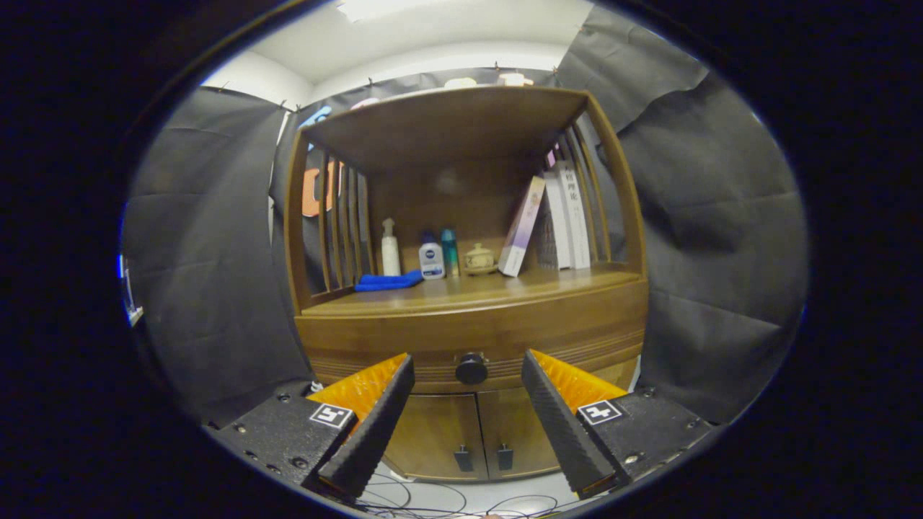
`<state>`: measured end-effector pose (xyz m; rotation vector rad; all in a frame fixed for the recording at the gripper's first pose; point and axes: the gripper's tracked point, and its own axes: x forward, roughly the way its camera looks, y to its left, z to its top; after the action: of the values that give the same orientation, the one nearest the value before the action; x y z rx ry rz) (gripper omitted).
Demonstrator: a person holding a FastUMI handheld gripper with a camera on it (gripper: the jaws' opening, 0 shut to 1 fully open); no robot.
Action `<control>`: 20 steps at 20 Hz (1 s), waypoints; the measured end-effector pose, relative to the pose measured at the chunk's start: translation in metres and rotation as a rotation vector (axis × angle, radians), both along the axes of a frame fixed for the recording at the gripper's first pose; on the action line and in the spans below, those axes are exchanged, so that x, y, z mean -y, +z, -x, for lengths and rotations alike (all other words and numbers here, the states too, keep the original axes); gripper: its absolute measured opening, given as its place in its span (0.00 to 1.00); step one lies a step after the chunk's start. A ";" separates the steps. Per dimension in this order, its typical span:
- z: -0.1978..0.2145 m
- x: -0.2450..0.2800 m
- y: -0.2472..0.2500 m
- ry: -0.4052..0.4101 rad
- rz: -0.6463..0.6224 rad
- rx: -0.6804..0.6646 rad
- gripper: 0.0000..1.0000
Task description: Pull open the drawer, take out the items inside it, and place them on the countertop above the cabinet.
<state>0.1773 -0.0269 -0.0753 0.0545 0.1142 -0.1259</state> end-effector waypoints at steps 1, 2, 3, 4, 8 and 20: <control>-0.013 0.000 -0.009 0.005 0.006 -0.019 0.98; -0.025 -0.001 -0.018 0.004 0.014 -0.041 0.98; -0.037 0.000 -0.024 0.008 0.024 -0.059 0.98; -0.048 0.001 -0.029 0.005 0.034 -0.074 0.99; -0.084 0.017 -0.060 -0.018 0.055 -0.174 0.89; -0.112 0.026 -0.064 -0.048 0.048 -0.185 0.49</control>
<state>0.2894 -0.0530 -0.1394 -0.0028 0.2942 -0.1818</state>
